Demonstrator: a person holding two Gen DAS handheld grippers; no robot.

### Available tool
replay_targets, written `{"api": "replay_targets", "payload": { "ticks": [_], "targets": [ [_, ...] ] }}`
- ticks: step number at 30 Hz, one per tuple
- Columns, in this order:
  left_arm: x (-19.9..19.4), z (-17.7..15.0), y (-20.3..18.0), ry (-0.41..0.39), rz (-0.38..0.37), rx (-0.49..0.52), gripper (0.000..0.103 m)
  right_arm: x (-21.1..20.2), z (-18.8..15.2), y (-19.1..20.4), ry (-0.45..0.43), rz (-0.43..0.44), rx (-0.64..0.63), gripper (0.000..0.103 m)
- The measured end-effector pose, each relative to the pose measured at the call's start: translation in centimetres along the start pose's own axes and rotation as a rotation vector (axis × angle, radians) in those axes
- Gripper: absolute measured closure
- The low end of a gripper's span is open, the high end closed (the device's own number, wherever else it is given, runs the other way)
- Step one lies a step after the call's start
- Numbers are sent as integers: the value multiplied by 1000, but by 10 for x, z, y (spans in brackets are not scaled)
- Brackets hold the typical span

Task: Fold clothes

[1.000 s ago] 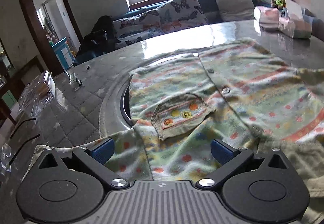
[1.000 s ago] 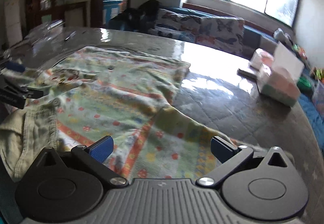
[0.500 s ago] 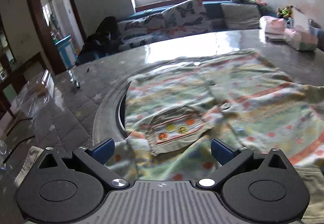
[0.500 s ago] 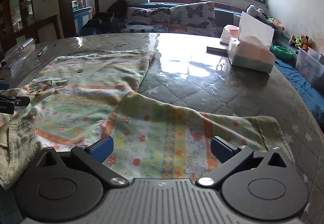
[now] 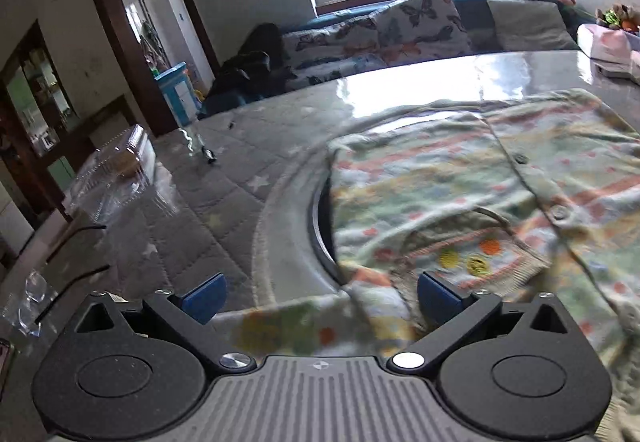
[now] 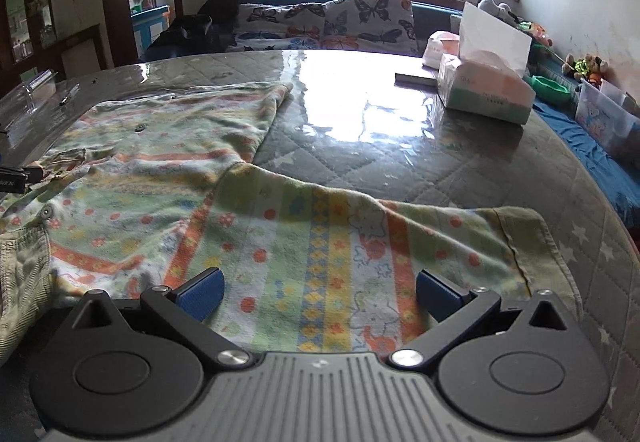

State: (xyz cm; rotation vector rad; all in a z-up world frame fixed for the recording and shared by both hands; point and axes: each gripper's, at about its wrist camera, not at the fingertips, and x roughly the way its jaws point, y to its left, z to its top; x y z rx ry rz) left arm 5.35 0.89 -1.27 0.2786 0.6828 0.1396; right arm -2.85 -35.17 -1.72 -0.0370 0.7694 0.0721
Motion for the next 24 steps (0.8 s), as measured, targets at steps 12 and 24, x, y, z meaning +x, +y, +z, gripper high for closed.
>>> {"api": "replay_targets", "payload": {
  "ticks": [12,24],
  "targets": [
    [1,8,16,25,14,-31,1,1,1,-5,4,8,11,0],
    [-48,25,-19,-18,-267,-55,0,-8,0,-25,-20,-60,101,0]
  ]
}}
